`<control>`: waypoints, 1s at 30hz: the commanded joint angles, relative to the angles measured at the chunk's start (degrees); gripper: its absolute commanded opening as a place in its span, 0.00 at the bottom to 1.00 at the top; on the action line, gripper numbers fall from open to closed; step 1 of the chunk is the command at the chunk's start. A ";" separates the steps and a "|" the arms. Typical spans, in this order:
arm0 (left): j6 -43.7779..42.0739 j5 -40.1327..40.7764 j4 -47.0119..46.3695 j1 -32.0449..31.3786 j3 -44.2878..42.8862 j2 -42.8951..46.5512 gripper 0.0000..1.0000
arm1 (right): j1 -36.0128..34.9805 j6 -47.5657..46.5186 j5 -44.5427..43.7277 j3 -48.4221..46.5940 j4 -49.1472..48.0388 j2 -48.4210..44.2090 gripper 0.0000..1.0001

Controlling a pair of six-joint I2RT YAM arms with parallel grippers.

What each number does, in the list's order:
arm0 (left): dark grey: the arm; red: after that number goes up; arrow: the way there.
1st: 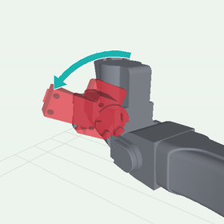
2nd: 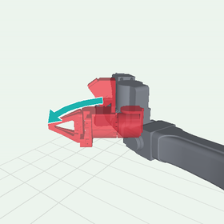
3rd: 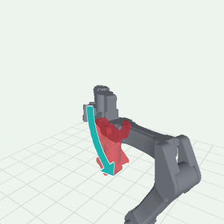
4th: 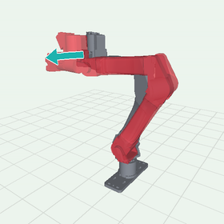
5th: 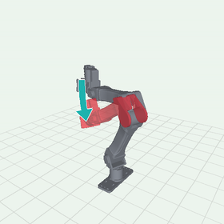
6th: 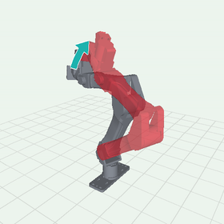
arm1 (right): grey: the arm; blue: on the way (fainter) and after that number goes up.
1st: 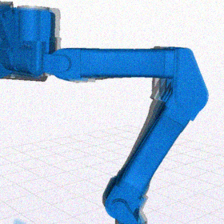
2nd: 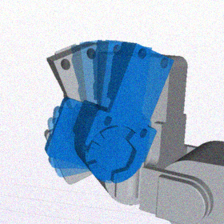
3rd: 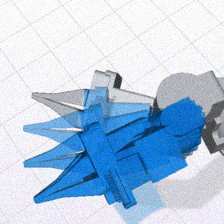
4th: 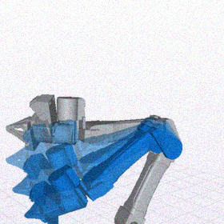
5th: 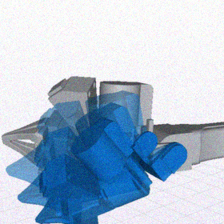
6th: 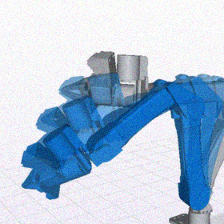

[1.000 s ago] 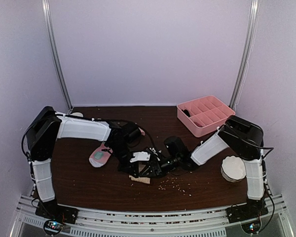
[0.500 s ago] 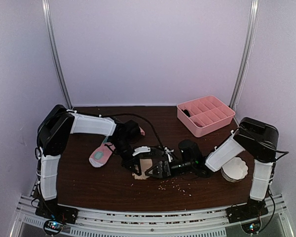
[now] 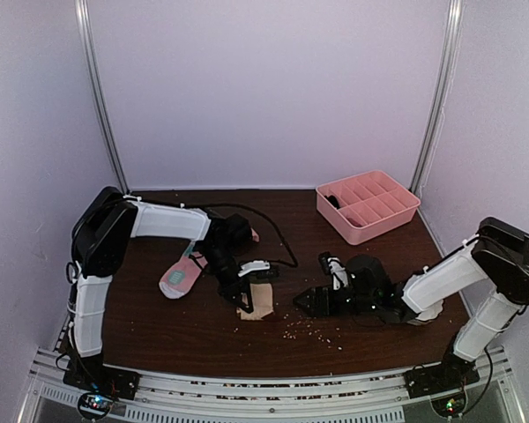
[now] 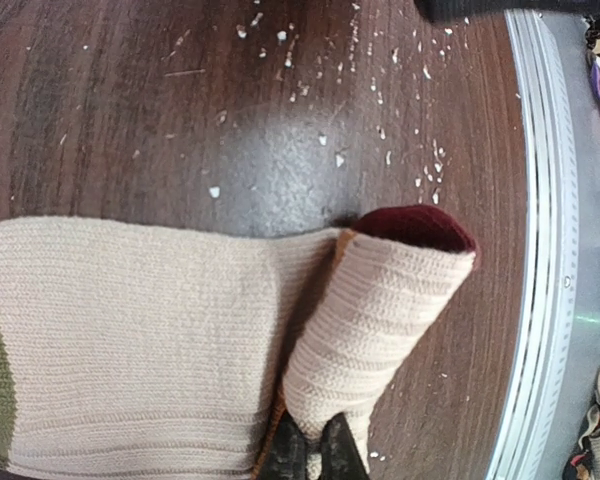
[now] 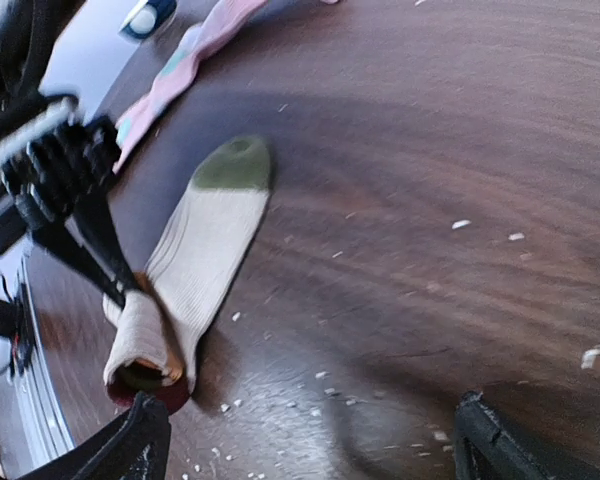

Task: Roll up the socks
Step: Roll the sock at the center of the board.

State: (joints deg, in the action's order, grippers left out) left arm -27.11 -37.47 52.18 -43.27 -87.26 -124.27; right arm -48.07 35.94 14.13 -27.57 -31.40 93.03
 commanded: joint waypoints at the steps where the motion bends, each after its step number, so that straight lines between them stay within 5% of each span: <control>1: 0.45 6.48 1.31 0.64 0.75 -5.95 0.00 | 3.25 5.23 4.70 2.40 -5.05 5.25 0.99; 8: 0.75 0.21 2.35 2.63 0.56 -7.33 0.00 | -6.70 -18.90 -8.57 16.34 -27.12 -7.07 1.00; 13: 1.76 -4.43 2.93 4.27 0.08 -8.54 0.00 | -13.73 -45.64 -9.09 4.20 -1.53 -9.61 0.97; 18: 3.69 -5.02 2.61 4.58 0.73 -9.08 0.00 | -15.95 -61.67 -7.70 -11.58 16.65 -3.17 0.81; 30: 3.81 -2.21 1.21 4.59 2.30 -7.98 0.00 | -14.86 -73.91 -6.18 -26.58 25.96 12.58 0.36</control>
State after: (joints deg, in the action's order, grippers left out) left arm -23.42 -50.68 54.50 -38.87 -88.33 -129.54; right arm -64.25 -34.15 7.40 -51.05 -10.09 103.02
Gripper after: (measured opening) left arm 0.029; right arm 0.415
